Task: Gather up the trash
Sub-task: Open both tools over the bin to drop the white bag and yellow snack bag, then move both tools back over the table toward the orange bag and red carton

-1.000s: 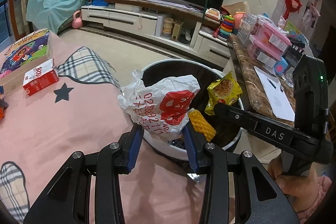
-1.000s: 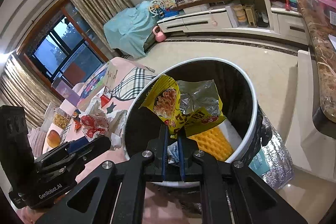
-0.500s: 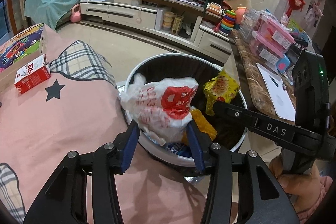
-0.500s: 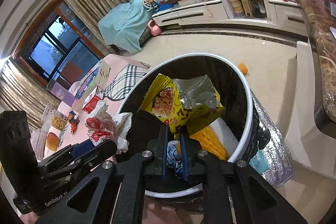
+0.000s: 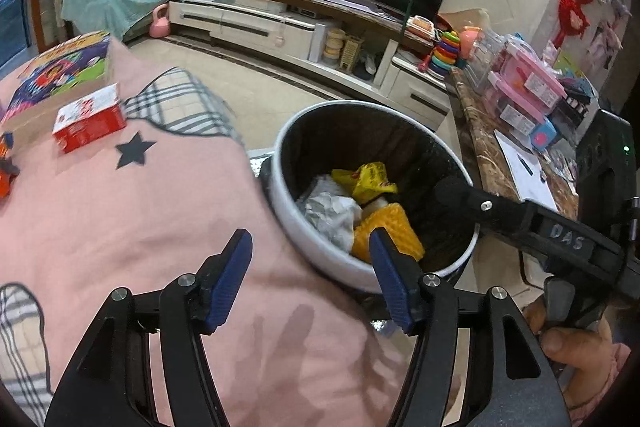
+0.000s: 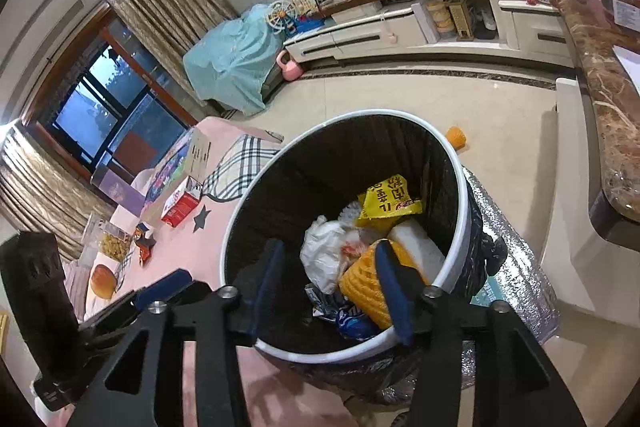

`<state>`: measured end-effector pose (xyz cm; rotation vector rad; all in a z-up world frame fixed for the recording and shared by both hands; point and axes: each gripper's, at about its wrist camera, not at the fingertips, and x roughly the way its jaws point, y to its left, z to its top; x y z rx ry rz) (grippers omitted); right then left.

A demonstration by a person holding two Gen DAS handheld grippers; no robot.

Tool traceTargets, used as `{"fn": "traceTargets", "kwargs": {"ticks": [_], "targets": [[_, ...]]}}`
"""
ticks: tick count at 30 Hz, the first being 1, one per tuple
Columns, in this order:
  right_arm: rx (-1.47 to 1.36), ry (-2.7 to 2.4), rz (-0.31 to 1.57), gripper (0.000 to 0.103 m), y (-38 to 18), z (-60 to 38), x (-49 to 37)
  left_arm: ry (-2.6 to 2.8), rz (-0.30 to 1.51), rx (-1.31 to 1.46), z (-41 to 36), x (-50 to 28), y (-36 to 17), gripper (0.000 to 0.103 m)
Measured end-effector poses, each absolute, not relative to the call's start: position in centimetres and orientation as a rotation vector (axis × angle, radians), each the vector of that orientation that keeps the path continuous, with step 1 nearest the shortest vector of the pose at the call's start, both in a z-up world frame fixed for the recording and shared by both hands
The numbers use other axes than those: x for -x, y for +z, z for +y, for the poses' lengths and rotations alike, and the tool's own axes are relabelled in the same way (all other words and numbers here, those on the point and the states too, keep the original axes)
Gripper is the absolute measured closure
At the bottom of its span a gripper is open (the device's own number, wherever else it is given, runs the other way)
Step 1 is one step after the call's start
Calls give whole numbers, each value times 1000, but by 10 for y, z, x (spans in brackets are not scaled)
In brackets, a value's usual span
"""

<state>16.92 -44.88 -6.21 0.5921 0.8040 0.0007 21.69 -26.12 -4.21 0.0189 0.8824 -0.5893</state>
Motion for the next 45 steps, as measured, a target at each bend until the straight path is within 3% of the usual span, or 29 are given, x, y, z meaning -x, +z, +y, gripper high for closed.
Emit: {"fn": "traceTargets", "kwargs": {"ticks": [6, 10, 27, 45], "targets": [[-577, 0, 771, 15, -54, -431, -162, -523, 879, 25, -225, -209, -48, 37], [-553, 19, 767, 14, -53, -410, -160, -468, 869, 65, -194, -202, -53, 32], [-454, 145, 784, 7, -48, -316, -175, -269, 857, 201, -72, -196, -66, 30], [-385, 218, 820, 7, -59, -252, -212, -155, 850, 252, -9, -213, -70, 29]]}}
